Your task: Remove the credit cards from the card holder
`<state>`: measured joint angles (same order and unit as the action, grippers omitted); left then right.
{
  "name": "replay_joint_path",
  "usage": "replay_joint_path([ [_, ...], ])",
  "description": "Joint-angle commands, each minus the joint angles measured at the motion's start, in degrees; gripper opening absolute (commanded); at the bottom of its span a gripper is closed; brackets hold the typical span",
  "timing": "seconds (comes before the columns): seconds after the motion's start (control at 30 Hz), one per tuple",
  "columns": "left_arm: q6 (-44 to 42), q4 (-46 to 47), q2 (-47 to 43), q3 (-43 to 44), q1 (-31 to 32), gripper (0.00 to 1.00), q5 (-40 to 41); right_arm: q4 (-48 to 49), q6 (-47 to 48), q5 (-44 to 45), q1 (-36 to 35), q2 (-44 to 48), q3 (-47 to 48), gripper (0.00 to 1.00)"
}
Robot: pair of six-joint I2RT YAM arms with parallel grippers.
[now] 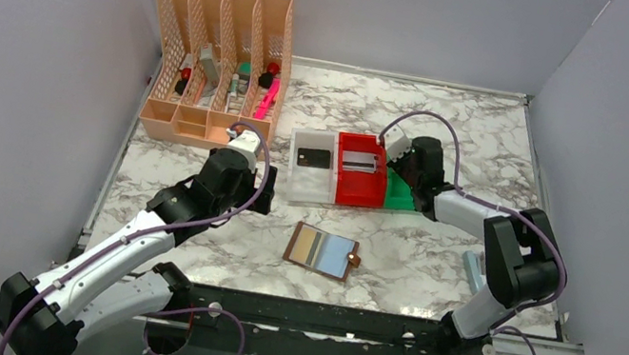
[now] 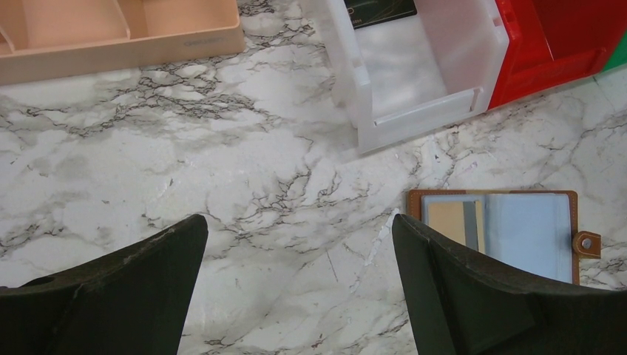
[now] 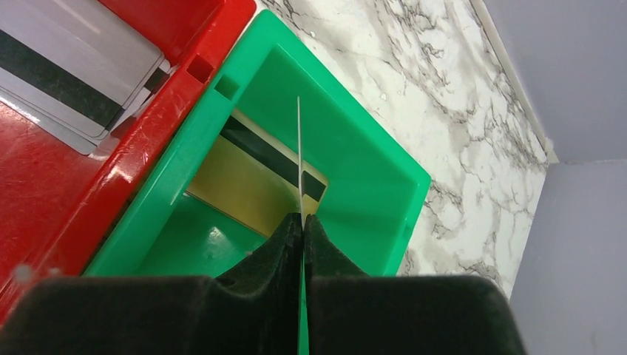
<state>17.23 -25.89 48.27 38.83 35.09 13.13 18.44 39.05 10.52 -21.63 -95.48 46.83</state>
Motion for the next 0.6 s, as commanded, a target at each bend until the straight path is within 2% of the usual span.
replay_joint_path([
  [0.0,-0.8,0.4,0.3,0.6,-0.2,0.99,0.2,1.2,1.2,-2.3,0.4,-1.6,1.6,0.09],
  [0.57,-0.9,0.3,1.2,0.7,-0.2,0.99,-0.8,-0.7,0.6,-4.0,0.5,-2.8,0.0,0.16],
])
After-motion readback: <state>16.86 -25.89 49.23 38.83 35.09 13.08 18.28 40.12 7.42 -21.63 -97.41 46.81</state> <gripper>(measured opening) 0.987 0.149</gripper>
